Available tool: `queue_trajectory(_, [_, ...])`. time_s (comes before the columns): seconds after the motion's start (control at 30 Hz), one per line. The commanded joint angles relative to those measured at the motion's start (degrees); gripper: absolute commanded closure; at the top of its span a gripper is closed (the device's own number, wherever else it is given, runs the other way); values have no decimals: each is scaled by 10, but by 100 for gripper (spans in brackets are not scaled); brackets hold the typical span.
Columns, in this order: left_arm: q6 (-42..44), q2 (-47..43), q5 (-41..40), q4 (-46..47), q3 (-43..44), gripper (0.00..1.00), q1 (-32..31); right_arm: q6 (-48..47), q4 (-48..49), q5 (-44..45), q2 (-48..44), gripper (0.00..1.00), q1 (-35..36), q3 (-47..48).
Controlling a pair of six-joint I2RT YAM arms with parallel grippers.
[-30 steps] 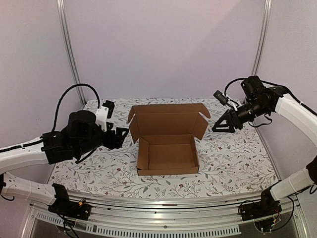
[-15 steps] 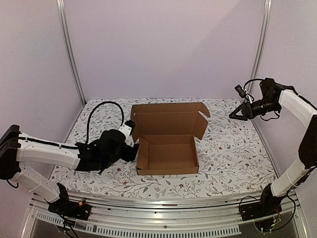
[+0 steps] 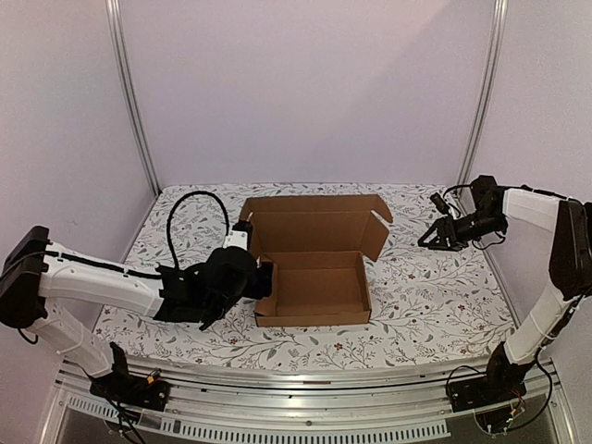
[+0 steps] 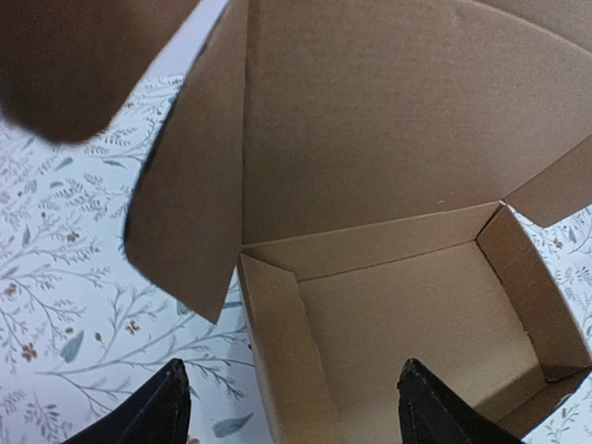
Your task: Fold the paper box
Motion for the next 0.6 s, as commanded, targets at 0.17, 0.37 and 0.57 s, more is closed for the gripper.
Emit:
queue_trajectory(0.17, [-272, 88, 24, -165, 60, 23, -37, -11, 20, 15, -130, 36, 67, -59])
queue_trajectory(0.37, [-257, 164, 44, -215, 131, 24, 0, -22, 1, 7, -130, 37, 97, -55])
queue_trajectory(0.57, [-217, 168, 80, -220, 152, 28, 23, -33, -4, -3, -137, 37, 97, -58])
